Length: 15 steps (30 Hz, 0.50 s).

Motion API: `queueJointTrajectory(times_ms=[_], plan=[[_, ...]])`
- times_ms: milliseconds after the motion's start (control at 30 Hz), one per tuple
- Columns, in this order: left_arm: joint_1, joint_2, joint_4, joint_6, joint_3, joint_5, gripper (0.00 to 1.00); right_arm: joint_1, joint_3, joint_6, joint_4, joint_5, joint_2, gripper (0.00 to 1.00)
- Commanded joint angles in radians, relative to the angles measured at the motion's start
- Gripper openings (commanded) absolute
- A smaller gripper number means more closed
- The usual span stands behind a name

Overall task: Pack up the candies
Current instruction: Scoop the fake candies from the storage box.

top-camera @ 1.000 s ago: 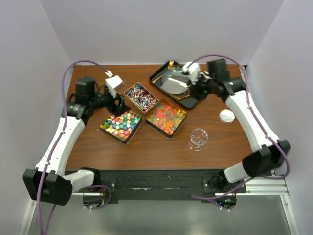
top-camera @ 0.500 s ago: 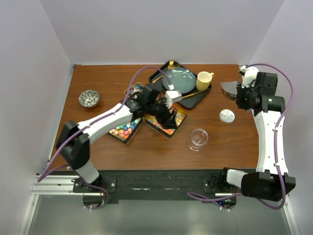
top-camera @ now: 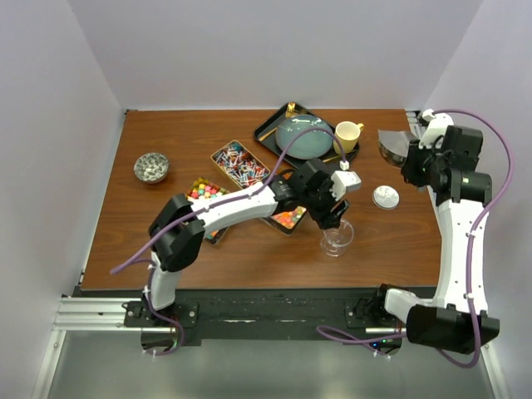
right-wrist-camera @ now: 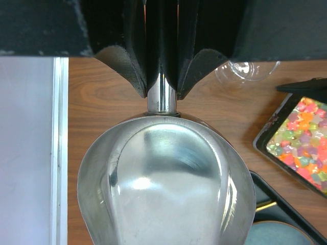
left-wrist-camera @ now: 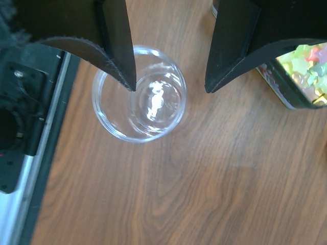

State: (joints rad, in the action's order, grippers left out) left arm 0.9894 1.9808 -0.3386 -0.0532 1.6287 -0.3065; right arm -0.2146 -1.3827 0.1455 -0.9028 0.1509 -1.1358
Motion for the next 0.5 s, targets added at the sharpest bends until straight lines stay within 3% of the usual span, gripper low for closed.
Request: queueJointTrajectory(times_ms=[0, 300, 467], plan=[[0.029, 0.059, 0.009, 0.024, 0.075, 0.113, 0.59, -0.003, 0.004, -0.014, 0.036, 0.032, 0.056, 0.0], [0.038, 0.076, -0.034, 0.079, 0.063, 0.17, 0.34, -0.003, 0.011, -0.034, 0.042, 0.065, 0.054, 0.0], [0.051, -0.003, -0.056, 0.157, 0.007, 0.181, 0.29, -0.003, 0.039, -0.018, 0.041, 0.09, 0.067, 0.0]])
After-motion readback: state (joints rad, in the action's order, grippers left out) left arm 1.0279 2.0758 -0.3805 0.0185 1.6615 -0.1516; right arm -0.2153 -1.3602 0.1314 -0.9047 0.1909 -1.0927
